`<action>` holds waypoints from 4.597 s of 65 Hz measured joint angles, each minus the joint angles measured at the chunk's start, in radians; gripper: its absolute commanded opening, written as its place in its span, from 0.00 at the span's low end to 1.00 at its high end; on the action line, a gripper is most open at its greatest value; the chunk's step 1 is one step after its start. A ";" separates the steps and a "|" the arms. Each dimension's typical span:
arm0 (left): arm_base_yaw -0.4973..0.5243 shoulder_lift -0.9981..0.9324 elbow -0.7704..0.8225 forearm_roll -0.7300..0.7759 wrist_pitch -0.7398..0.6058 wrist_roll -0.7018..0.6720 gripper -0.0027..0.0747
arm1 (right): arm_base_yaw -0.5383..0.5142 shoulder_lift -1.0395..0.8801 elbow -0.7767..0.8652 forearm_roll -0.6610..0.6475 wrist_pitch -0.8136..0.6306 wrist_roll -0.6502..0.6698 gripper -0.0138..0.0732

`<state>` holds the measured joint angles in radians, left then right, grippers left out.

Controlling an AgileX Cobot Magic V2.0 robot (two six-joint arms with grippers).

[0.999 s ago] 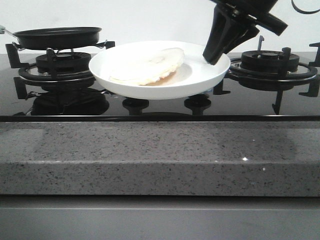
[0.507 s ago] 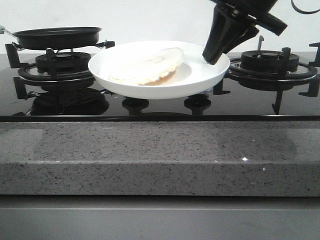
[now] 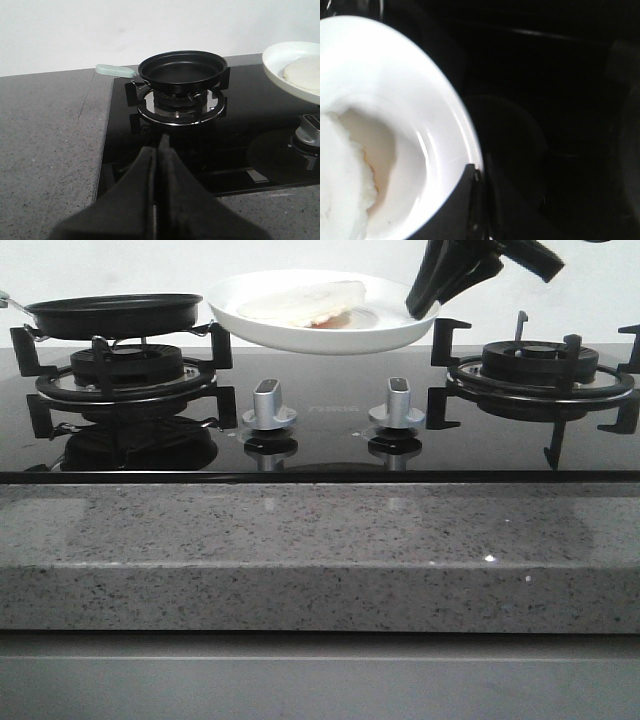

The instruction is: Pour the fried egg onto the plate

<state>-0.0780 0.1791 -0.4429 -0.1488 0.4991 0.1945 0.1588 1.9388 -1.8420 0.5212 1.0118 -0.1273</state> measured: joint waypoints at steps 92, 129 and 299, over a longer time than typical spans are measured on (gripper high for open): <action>0.000 0.000 0.001 -0.009 -0.001 0.000 0.01 | -0.030 0.076 -0.270 -0.283 0.226 0.096 0.15; 0.000 0.000 0.001 -0.010 -0.001 0.000 0.01 | -0.022 -0.198 -0.143 -0.530 0.243 0.127 0.09; 0.040 -0.153 0.203 0.027 -0.167 0.000 0.01 | -0.022 -1.734 1.529 -0.590 -0.706 0.161 0.09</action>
<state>-0.0382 0.0261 -0.2402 -0.1220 0.3321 0.1945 0.1364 0.2048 -0.3134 -0.0688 0.3056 0.0342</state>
